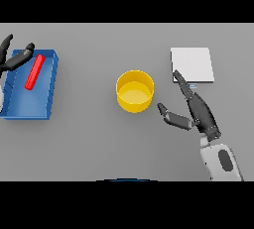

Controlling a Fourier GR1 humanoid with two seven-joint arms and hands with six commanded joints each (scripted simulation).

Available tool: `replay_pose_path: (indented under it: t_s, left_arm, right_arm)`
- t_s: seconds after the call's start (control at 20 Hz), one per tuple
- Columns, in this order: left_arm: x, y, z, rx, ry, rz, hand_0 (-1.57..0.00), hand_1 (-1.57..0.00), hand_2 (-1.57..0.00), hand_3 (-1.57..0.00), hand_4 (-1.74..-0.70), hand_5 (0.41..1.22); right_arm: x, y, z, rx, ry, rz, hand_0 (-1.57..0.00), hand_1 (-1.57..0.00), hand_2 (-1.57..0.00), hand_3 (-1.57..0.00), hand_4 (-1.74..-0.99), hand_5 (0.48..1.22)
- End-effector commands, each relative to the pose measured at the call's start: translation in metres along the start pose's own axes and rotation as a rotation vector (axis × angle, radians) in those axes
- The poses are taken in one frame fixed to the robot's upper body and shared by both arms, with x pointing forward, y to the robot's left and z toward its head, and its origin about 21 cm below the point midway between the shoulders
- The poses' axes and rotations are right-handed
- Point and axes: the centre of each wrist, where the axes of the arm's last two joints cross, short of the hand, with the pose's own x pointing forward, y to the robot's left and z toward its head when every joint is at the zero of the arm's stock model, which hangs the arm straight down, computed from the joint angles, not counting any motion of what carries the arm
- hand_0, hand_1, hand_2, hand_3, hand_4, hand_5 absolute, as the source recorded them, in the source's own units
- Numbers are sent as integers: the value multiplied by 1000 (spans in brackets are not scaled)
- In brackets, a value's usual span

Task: Pick up the red beaker and tilt it to pour out 1 green nut into yellow bowl. Pick up the yellow bowl and place it on the metallic measuring scale.

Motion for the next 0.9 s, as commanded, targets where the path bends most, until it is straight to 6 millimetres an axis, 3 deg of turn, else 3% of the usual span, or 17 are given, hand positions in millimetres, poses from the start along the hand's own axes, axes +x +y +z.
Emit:
replay_pose_path:
  t_s: [0.0, 0.3, 0.45, 0.85]
  left_arm:
    - [-2, 0, 1, 2, -6, 10, -20, -18, -17, -18, -798, 661]
    - [-1, -10, 3, -18, 11, 16, -5, -4, -4, -4, -809, 688]
    - [-4, -3, 4, -13, 9, 11, -2, -2, -1, -2, -811, 689]
    - [-4, 1, 3, -28, 3, 16, 1, 1, 1, 1, -808, 696]
  right_arm:
    - [3, -4, -7, 48, 9, 87, 1, 1, 1, 1, -1103, 662]
    - [25, -8, -45, 307, -97, 521, 1, 1, 1, 1, -1150, 630]
    - [32, -6, -63, 435, -161, 663, 1, 1, 1, 1, -1162, 637]
    - [32, 11, -100, 691, -225, 845, 1, 1, 1, 1, -1157, 644]
